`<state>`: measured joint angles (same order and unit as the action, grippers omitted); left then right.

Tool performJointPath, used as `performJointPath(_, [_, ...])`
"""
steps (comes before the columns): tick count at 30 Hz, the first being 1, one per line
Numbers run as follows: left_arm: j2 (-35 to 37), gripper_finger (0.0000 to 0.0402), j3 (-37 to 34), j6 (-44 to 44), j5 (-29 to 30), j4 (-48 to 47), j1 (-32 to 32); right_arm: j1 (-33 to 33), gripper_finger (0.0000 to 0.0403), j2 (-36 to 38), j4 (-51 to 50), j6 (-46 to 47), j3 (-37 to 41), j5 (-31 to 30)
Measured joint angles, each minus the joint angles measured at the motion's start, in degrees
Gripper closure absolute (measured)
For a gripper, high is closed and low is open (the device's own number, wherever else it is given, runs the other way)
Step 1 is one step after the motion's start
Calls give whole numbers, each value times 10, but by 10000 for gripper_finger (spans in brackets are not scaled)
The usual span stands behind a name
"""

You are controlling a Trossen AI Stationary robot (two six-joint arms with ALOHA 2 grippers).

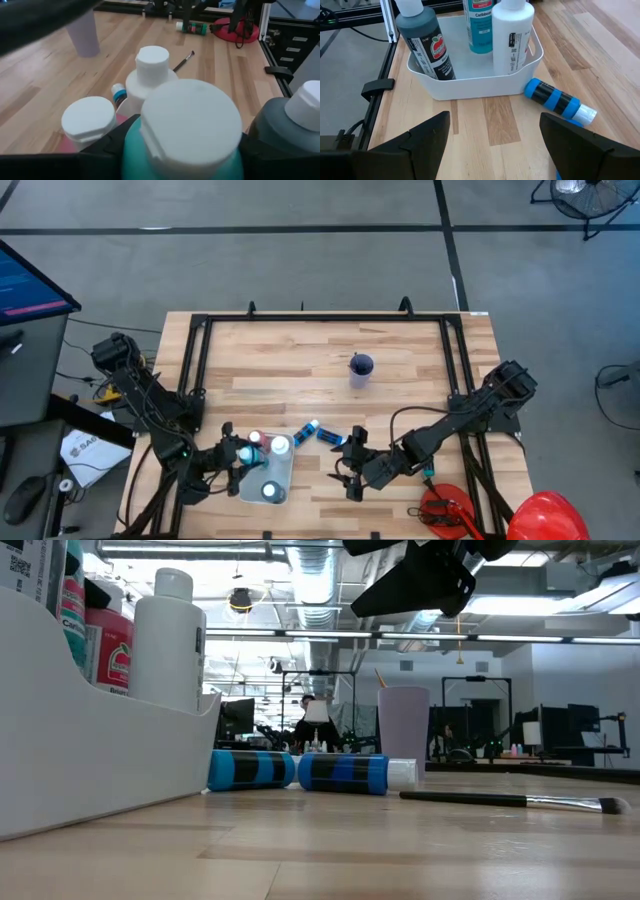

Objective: Pick & Place Paint Supplies
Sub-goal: Put the light blue paint bottle into the white bin

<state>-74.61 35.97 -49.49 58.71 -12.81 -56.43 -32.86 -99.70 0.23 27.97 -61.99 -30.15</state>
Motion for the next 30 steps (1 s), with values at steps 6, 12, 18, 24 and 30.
performJointPath(6, [-17,206,0,0,-1,4,2,0,101,0,20,0,12,0])
performJointPath(12, [-19,213,0,-2,-26,10,2,0,101,0,20,0,12,0])
performJointPath(18, [-19,207,0,9,-30,13,1,0,101,0,20,0,12,0])
performJointPath(24, [-9,212,-1,11,-31,15,-14,0,101,0,20,0,13,0])
performJointPath(30, [-7,209,-1,12,-25,18,-17,0,101,0,20,0,13,0])
